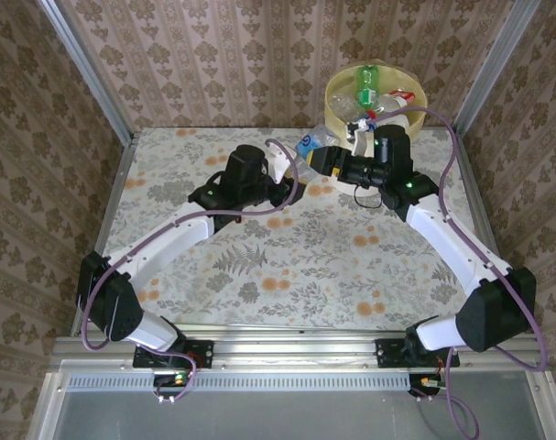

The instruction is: Throw the plastic bottles in the bin

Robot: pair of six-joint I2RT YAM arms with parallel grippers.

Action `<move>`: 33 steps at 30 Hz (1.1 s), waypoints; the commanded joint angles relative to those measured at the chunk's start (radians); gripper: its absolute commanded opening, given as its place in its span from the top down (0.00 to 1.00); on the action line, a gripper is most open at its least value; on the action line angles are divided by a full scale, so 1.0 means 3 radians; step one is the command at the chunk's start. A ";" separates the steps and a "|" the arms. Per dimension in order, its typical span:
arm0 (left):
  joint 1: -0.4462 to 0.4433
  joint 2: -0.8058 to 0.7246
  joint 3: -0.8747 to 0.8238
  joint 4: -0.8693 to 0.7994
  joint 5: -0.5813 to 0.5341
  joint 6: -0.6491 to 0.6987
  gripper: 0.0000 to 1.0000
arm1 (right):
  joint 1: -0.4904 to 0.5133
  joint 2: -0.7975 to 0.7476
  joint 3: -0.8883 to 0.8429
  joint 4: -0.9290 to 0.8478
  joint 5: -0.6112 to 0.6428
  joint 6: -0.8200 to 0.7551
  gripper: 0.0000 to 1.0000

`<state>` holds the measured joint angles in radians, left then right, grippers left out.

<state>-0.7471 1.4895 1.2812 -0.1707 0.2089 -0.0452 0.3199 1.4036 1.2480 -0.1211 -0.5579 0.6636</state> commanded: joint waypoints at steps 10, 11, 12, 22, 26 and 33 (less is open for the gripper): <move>0.0031 -0.0250 -0.0211 0.0436 0.0324 -0.0058 0.19 | 0.0023 -0.0067 0.0167 -0.0184 0.0107 -0.0039 0.72; 0.0065 -0.0267 -0.0241 0.0490 0.0352 -0.0109 0.13 | 0.0023 -0.0139 0.0185 -0.0217 0.0129 -0.0067 0.74; 0.0114 -0.0292 -0.0271 0.0539 0.0415 -0.0164 0.08 | 0.0023 -0.0173 0.0213 -0.0263 0.0163 -0.0105 0.75; 0.0694 -0.0810 -0.0849 0.1007 0.0715 -0.0590 0.00 | -0.0045 -0.0718 0.0532 -0.0680 0.1160 -0.0981 0.79; 0.0885 -0.1007 -0.1031 0.0980 0.0694 -0.0626 0.00 | -0.0054 -0.0902 0.0607 -0.0613 0.1628 -0.1412 0.79; 0.1083 -0.1228 -0.1275 0.0918 0.0534 -0.0657 0.00 | -0.0077 -0.1273 0.0379 0.0203 0.2402 -0.2018 0.79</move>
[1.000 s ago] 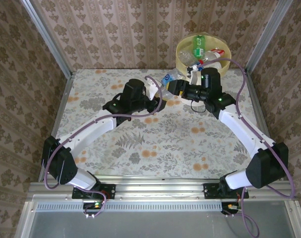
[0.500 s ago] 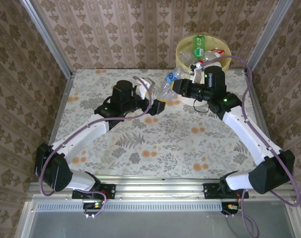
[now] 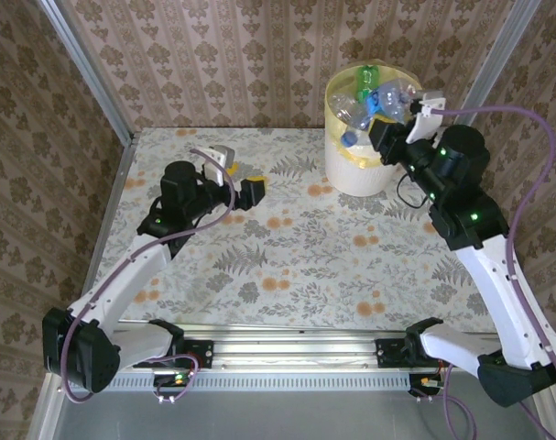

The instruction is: Throw the plastic bottles in the bin

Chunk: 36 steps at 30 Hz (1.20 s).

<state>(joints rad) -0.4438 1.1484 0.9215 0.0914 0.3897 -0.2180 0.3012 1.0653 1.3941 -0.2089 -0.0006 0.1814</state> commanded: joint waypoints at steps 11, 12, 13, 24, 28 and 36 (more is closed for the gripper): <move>0.0125 -0.0085 -0.0158 0.0069 -0.0184 -0.0122 0.00 | -0.0127 -0.0258 -0.0394 0.1199 0.1002 -0.0771 0.79; 0.0124 -0.0078 -0.0158 0.0069 -0.0190 -0.0118 0.00 | -0.0148 -0.0229 -0.0378 0.1175 0.0999 -0.0760 0.79; 0.0130 -0.0070 -0.0152 0.0069 -0.0189 -0.0125 0.00 | -0.0185 -0.0198 -0.0351 0.1146 0.0986 -0.0728 0.79; 0.0212 -0.0024 -0.0156 0.0004 -0.0231 -0.0177 0.00 | -0.1119 0.1433 0.1222 -0.0546 -0.0124 0.0385 0.48; 0.0265 -0.0049 -0.0174 -0.0044 -0.0225 -0.0201 0.00 | -0.1203 0.1674 0.1491 -0.0791 -0.0555 0.0579 0.22; 0.0313 -0.0081 -0.0209 -0.0072 -0.0271 -0.0210 0.00 | -0.1290 0.1409 0.1335 -0.0808 -0.0680 0.0574 0.13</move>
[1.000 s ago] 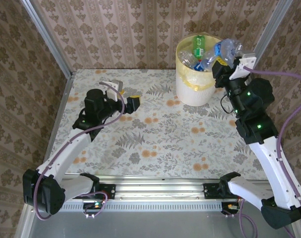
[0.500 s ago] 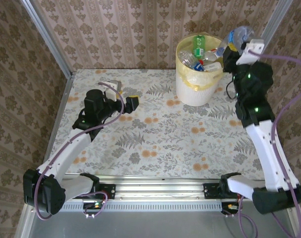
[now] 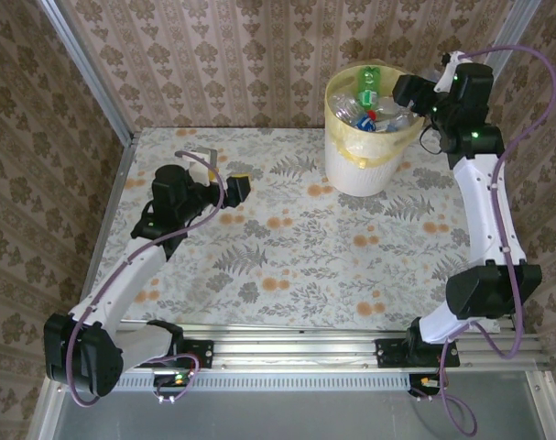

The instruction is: Throw the plastic bottles in the bin

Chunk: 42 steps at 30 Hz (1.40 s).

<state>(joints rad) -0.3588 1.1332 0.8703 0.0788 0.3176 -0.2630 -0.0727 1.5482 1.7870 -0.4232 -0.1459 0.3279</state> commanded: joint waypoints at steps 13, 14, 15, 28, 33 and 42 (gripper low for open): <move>0.0097 -0.0089 -0.0134 -0.0011 -0.0036 -0.0104 0.00 | -0.0141 -0.0450 -0.0113 -0.0158 -0.0425 0.0079 0.09; 0.0102 -0.0100 -0.0138 -0.0012 -0.0031 -0.0098 0.00 | -0.0141 -0.0473 -0.0138 -0.0159 -0.0463 0.0081 0.08; 0.0107 -0.0110 -0.0139 -0.0014 -0.0033 -0.0094 0.00 | -0.0141 -0.0495 -0.0163 -0.0155 -0.0506 0.0083 0.06; 0.0354 -0.0137 -0.0507 -0.0040 -0.0728 -0.0176 0.00 | -0.0136 -0.1336 -0.1571 0.0051 -0.0568 -0.0143 0.00; 0.0403 -0.0131 -0.0751 0.0010 -0.1420 -0.0030 0.00 | -0.0141 -0.1616 -0.2474 0.0309 0.0161 -0.0300 0.00; 0.0533 -0.0033 -0.1349 0.1009 -0.2327 0.0744 0.00 | -0.0151 -0.1610 -0.3817 0.1998 0.1392 -0.0611 0.00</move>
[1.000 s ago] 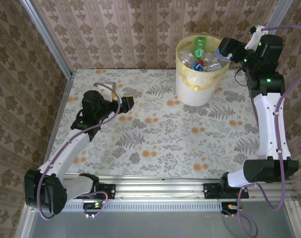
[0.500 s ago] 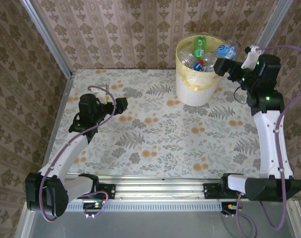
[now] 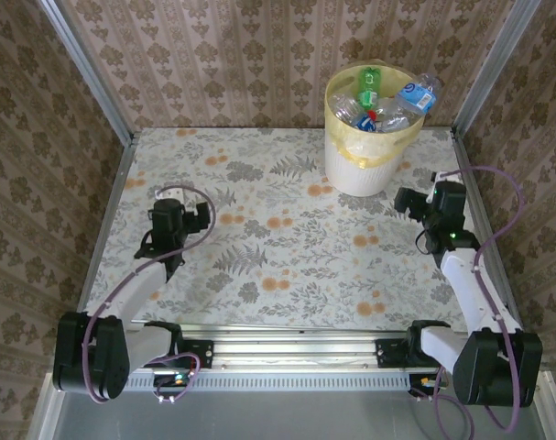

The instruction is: Throw the plastic bottles in the bin

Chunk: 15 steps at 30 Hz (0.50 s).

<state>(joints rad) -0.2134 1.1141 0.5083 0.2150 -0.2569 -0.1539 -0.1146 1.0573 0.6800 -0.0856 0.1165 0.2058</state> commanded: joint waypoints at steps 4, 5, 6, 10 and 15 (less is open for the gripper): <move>0.0156 0.0181 -0.0378 0.1109 -0.0468 0.0638 0.00 | -0.0005 0.0389 -0.0321 0.1357 0.0626 -0.0219 0.00; 0.0204 0.0240 -0.0413 0.1198 -0.0437 0.0640 0.00 | -0.0002 0.0455 -0.0428 0.1593 0.0587 -0.0206 0.00; 0.0248 0.0303 -0.0459 0.1336 -0.0396 0.0643 0.00 | 0.0003 0.0507 -0.0520 0.1809 0.0550 -0.0201 0.00; 0.0372 0.0633 -0.0662 0.1965 -0.0173 0.0738 0.00 | 0.0102 0.0615 -0.0758 0.2350 0.0448 -0.0371 0.00; 0.0518 0.1078 -0.0752 0.2707 0.0348 0.0725 0.00 | 0.0247 0.0785 -0.0893 0.2971 0.0268 -0.0731 0.00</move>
<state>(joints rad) -0.0803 1.3758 0.2924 0.8040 -0.2554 0.0383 -0.0605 1.2705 0.4221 0.5854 0.2165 0.0685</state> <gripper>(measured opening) 0.997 0.999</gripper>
